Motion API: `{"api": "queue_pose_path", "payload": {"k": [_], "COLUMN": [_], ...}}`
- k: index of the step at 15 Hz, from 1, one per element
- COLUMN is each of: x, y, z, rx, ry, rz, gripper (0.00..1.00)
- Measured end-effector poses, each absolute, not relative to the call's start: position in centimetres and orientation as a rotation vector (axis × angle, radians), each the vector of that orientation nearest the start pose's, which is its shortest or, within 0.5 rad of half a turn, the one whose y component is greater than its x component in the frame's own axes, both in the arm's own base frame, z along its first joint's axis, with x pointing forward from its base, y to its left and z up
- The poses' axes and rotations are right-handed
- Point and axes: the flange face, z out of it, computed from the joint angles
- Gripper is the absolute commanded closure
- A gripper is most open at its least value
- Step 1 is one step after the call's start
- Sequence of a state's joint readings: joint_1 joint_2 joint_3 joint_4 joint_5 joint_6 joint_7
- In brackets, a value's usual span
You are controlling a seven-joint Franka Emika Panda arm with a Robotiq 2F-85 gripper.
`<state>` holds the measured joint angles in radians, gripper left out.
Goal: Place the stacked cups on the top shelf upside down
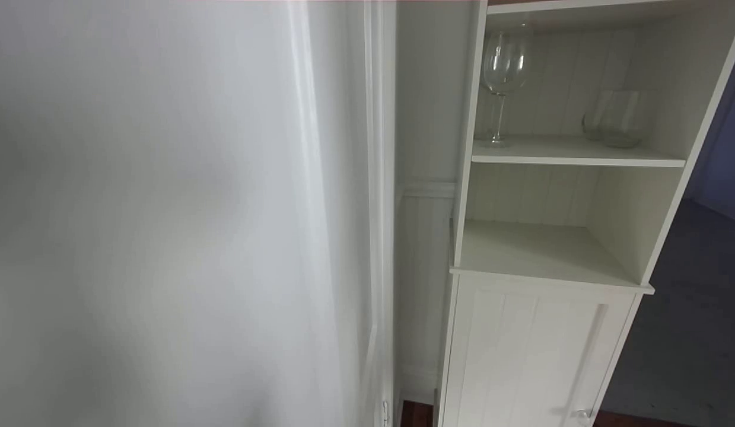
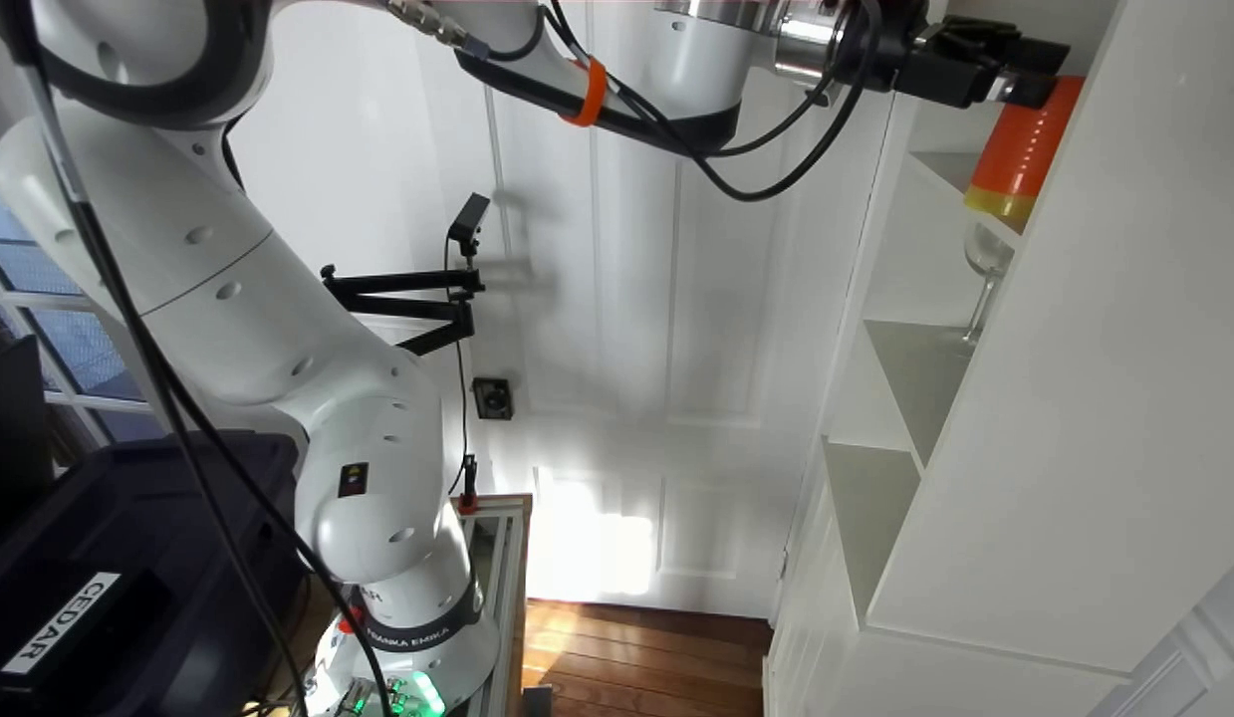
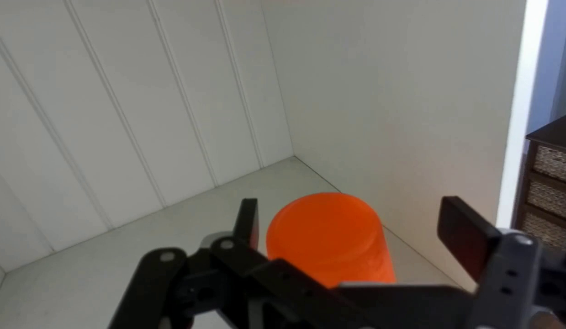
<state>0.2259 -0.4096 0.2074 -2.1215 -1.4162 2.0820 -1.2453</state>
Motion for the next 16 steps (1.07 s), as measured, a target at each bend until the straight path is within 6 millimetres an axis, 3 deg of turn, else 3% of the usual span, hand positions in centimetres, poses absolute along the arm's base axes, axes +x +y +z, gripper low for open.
{"api": "queue_pose_path", "payload": {"k": [16], "x": [41.2], "y": [15.7], "z": [67.8], "rx": [0.871], "ry": [1.611], "rz": [-0.217], "gripper": [0.00]}}
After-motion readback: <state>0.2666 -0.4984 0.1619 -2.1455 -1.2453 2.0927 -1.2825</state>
